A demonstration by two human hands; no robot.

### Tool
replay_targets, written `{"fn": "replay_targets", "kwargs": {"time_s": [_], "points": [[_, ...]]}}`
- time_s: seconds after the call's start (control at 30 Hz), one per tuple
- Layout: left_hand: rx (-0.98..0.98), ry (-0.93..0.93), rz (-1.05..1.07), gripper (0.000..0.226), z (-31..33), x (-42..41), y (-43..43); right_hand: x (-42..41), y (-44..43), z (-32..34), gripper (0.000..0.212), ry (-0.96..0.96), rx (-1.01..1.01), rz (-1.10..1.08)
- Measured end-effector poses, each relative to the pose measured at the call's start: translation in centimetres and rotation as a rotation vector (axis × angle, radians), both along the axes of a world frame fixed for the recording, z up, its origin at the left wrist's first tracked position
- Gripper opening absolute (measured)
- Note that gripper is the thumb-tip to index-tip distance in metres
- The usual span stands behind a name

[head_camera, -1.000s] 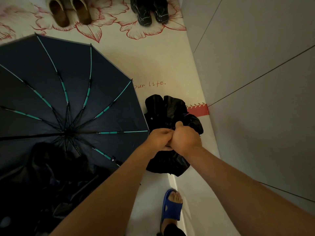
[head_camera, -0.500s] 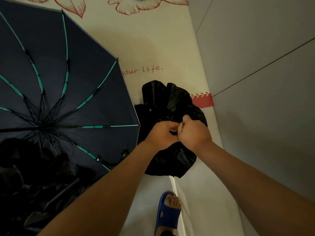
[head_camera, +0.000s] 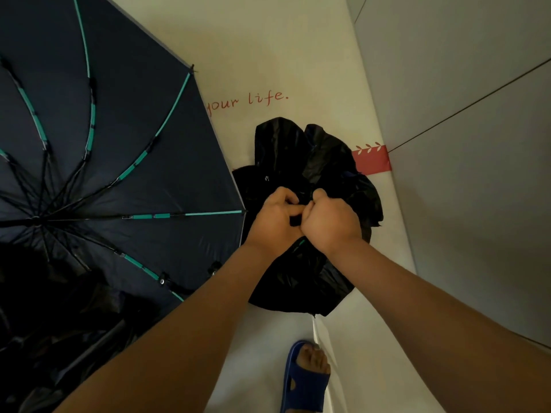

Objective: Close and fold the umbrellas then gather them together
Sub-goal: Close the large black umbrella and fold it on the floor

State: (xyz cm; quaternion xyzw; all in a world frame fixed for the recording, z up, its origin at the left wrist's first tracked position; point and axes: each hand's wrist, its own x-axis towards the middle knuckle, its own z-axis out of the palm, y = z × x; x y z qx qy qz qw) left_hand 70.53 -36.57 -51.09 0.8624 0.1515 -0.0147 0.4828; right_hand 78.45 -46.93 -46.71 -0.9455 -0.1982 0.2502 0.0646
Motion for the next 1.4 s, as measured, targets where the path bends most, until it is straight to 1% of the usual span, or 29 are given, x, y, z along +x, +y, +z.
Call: {"fn": "replay_targets", "kwargs": {"time_s": [0.03,0.1,0.17,0.23,0.33,0.4,0.5,0.57,0.63,0.7,0.73,0.83,0.93,1.03,1.17,1.3,1.4], "points": [[0.021,-0.01,0.021,0.029,-0.3,-0.1,0.3,0.1,0.5,-0.2,0.024,-0.003,0.003,-0.002],[-0.051,0.003,0.048,0.035,-0.4,-0.1,0.5,0.3,1.1,-0.5,0.025,0.005,-0.003,-0.02],[-0.106,0.026,0.02,0.035,-0.5,0.0,0.5,0.3,1.3,-0.8,0.026,0.033,-0.019,-0.046],[-0.11,0.039,-0.017,0.034,-0.8,0.0,0.9,-0.2,1.3,-1.1,0.027,0.03,-0.026,-0.055],[-0.094,0.031,-0.008,0.035,-1.4,-0.7,1.2,-1.0,1.6,-1.5,0.025,0.015,-0.018,-0.048],[-0.101,0.066,-0.01,0.037,-1.2,-1.2,0.8,-1.3,1.2,-1.3,0.024,0.037,-0.007,-0.072],[-0.075,0.164,-0.069,0.041,0.9,-2.1,0.2,-2.3,0.1,-0.3,0.022,0.144,0.019,-0.097],[-0.023,0.279,-0.144,0.046,2.6,-2.7,0.2,-3.2,-0.9,0.6,0.023,0.233,0.036,-0.098],[-0.035,0.336,-0.139,0.054,4.4,-3.5,0.6,-3.8,-1.4,2.1,0.032,0.319,0.017,-0.089],[-0.084,0.366,-0.085,0.059,6.2,-4.3,1.1,-4.0,-1.5,4.1,0.045,0.331,-0.03,-0.044],[-0.102,0.387,-0.063,0.057,7.4,-4.7,1.4,-4.1,-1.4,5.2,0.049,0.309,-0.042,0.001],[-0.155,0.42,0.048,0.045,11.5,-6.3,2.4,-4.3,-0.3,9.3,0.048,0.253,-0.018,0.112],[-0.168,0.392,0.194,0.039,16.3,-8.4,5.0,-4.8,2.9,14.2,0.045,0.278,0.025,0.185],[-0.113,0.337,0.347,0.032,21.5,-11.4,9.3,-6.4,8.5,19.0,0.047,0.318,0.102,0.303],[-0.046,0.298,0.569,0.028,27.2,-17.6,16.3,-11.4,17.0,24.4,0.045,0.348,0.234,0.426],[0.117,0.155,0.78,0.025,31.8,-24.2,23.0,-17.3,24.9,28.5,0.044,0.415,0.334,0.509],[0.283,0.027,0.987,0.014,35.6,-29.4,26.9,-22.3,29.9,30.7,0.044,0.45,0.366,0.54]]}}
